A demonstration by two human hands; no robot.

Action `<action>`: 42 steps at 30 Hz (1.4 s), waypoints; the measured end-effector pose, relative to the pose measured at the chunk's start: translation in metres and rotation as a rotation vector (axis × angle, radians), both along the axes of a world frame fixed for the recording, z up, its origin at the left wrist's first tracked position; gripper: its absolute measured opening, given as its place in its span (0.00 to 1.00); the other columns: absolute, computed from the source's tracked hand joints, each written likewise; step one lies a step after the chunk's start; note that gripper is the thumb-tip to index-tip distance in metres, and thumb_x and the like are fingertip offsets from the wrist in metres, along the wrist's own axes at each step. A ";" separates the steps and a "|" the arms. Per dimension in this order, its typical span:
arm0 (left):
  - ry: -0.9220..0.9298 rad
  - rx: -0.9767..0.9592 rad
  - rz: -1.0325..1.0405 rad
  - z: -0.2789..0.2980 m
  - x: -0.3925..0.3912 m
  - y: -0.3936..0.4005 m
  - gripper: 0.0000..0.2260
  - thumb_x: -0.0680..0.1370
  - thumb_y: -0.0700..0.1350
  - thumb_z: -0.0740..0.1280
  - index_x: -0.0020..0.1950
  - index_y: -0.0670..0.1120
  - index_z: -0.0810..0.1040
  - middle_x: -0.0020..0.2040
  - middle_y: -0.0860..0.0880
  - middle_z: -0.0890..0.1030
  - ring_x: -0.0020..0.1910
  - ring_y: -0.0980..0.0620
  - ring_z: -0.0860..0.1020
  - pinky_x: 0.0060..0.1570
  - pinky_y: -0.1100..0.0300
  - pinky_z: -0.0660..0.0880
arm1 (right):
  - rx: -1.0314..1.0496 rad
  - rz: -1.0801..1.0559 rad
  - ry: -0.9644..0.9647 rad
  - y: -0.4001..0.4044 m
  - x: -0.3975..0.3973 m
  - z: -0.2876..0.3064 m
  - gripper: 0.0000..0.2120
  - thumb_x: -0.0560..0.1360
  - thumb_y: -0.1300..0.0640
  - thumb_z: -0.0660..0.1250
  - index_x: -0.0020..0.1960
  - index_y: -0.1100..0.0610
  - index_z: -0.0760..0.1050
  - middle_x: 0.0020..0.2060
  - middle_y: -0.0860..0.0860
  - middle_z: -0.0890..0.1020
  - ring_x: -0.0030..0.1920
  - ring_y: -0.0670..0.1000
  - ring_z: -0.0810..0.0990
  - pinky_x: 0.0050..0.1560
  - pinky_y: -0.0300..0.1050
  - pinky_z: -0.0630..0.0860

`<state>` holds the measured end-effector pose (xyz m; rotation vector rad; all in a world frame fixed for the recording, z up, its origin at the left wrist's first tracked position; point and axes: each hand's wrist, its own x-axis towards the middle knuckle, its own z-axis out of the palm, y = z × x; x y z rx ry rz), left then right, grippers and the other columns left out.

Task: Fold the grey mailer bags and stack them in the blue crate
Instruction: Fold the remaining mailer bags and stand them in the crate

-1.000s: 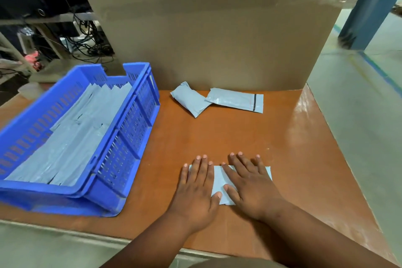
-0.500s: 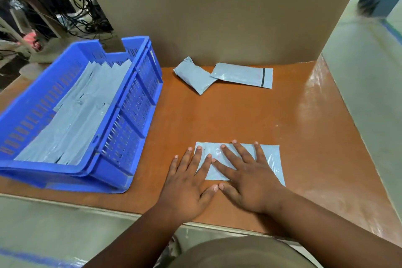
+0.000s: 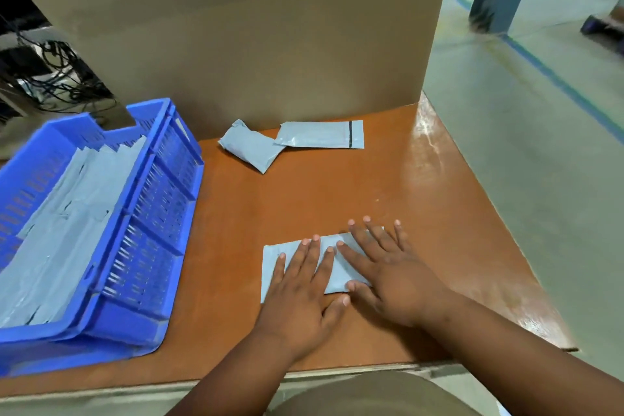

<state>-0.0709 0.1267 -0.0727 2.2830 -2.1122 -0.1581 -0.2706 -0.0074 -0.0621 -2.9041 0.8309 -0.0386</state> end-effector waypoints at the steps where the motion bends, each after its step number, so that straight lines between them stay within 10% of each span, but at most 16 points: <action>1: 0.007 -0.001 -0.009 -0.003 -0.006 -0.005 0.37 0.84 0.71 0.46 0.87 0.56 0.38 0.86 0.54 0.33 0.84 0.55 0.32 0.83 0.42 0.43 | 0.007 -0.010 0.007 -0.002 -0.004 -0.002 0.34 0.84 0.31 0.46 0.86 0.44 0.52 0.87 0.52 0.45 0.86 0.58 0.41 0.81 0.73 0.44; 15: 0.042 0.050 -0.033 -0.006 -0.011 -0.011 0.37 0.84 0.69 0.45 0.86 0.54 0.35 0.85 0.55 0.30 0.82 0.57 0.29 0.83 0.44 0.38 | 0.068 0.012 0.036 -0.004 -0.014 -0.012 0.36 0.85 0.30 0.42 0.87 0.45 0.43 0.86 0.50 0.41 0.85 0.56 0.38 0.80 0.71 0.37; 24: 0.029 -0.008 -0.035 0.000 0.008 -0.030 0.33 0.86 0.60 0.47 0.88 0.49 0.44 0.87 0.53 0.40 0.84 0.56 0.35 0.84 0.45 0.45 | 0.010 0.105 -0.013 -0.011 0.036 0.001 0.33 0.86 0.39 0.48 0.86 0.55 0.58 0.85 0.54 0.59 0.85 0.56 0.57 0.82 0.68 0.44; 36: 0.005 0.037 0.146 -0.011 0.084 0.026 0.37 0.83 0.72 0.41 0.87 0.54 0.38 0.86 0.56 0.34 0.84 0.56 0.33 0.83 0.46 0.39 | 0.069 -0.055 0.100 -0.042 -0.016 -0.004 0.37 0.81 0.26 0.35 0.86 0.41 0.36 0.85 0.45 0.37 0.84 0.48 0.32 0.83 0.62 0.37; 42: 0.053 -0.035 0.028 0.003 0.044 -0.012 0.33 0.86 0.63 0.43 0.88 0.50 0.44 0.87 0.53 0.36 0.84 0.55 0.35 0.84 0.48 0.42 | 0.062 -0.043 0.050 -0.038 0.004 0.010 0.36 0.85 0.32 0.41 0.87 0.48 0.48 0.86 0.48 0.43 0.85 0.50 0.37 0.83 0.62 0.35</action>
